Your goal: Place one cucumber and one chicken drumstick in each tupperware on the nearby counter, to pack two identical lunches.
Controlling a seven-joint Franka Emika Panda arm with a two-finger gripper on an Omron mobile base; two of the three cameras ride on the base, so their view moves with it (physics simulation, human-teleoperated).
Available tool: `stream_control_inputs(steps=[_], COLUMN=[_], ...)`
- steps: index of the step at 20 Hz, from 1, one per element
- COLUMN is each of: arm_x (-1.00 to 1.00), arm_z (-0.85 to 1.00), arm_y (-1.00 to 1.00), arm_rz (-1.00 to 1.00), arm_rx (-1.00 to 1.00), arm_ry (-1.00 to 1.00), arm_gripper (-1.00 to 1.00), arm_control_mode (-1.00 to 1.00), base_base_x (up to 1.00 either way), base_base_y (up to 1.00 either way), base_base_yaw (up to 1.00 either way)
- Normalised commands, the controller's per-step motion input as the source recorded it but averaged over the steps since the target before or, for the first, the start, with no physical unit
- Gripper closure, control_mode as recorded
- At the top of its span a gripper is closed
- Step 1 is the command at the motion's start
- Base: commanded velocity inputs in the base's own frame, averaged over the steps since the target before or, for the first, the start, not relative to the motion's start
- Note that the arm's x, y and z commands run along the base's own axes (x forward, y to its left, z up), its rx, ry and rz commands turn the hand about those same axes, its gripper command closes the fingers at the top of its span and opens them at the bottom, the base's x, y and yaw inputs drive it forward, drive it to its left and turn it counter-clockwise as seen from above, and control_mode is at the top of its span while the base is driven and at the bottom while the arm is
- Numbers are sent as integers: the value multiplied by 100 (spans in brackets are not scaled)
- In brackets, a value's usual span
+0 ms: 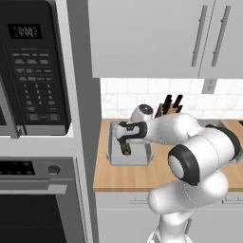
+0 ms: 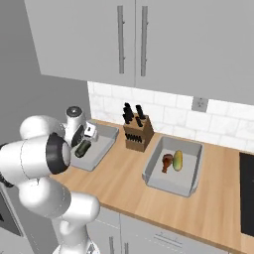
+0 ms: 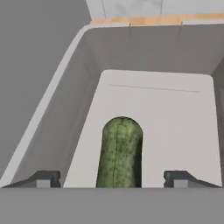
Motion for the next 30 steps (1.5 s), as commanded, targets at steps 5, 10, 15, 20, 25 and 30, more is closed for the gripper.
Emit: stream_control_inputs(steps=[5,10,15,20,25,30], arm_x=[-33,-98,-100,-100,-100,-80], arm_z=[78,37,-5,6,19,21], arm_y=[-5,-18,-29,-72,-71,-18], arm_rz=[0,-1,0,0,0,0], arm_rx=[0,0,0,0,0,-1], arm_ry=[0,0,-10,-23,-14,-1], arm_gripper=[-100,-100,-100,-100,-100,-100], arm_control_mode=[-100,-100,-100,-100,-100,100], base_base_x=[0,0,0,0,0,-20], base_base_y=[0,0,0,0,0,0], base_base_yaw=[0,0,0,0,0,0])
